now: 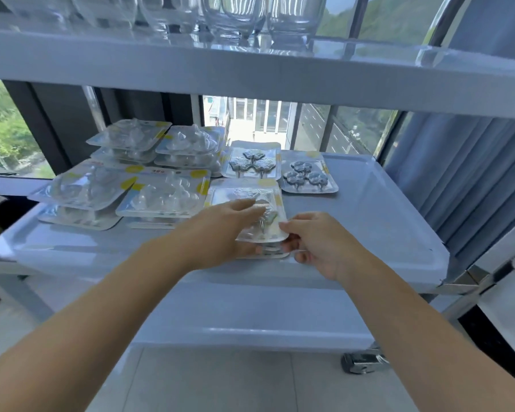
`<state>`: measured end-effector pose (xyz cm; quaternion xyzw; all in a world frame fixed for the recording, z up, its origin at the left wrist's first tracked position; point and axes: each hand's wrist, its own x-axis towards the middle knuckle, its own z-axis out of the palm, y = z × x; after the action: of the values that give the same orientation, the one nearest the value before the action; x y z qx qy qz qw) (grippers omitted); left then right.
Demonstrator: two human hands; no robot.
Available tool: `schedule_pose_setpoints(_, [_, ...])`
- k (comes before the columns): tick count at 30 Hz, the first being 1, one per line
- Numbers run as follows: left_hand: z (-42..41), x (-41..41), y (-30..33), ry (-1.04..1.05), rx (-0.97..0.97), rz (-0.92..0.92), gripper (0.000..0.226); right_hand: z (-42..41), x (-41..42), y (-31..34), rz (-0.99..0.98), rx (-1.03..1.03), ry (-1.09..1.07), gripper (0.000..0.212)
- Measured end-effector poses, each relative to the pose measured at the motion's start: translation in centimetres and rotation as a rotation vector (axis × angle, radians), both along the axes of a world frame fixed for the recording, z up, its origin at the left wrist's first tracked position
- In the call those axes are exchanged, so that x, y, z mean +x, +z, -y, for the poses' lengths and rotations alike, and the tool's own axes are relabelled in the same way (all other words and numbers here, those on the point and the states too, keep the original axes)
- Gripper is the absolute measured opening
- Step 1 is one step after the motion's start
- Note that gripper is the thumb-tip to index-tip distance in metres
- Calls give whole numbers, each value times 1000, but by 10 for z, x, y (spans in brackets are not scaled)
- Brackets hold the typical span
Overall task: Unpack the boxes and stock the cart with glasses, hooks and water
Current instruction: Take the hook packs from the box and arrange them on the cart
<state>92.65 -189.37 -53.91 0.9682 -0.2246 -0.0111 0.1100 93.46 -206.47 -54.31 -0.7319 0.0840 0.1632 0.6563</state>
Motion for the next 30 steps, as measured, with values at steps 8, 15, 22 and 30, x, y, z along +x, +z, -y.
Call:
schedule_pose_setpoints(8, [5, 20, 32, -22, 82, 135, 64, 1, 20, 22, 65, 229, -166, 12])
schedule_pose_setpoints(15, [7, 102, 26, 56, 59, 11, 48, -18, 103, 24, 107, 125, -275, 23])
schedule_pose_setpoints(22, [3, 142, 25, 162, 200, 23, 58, -32, 160, 16, 77, 23, -325, 26])
schedule_pose_setpoints(30, [9, 146, 14, 193, 282, 39, 60, -39, 180, -9, 270, -334, -364, 33])
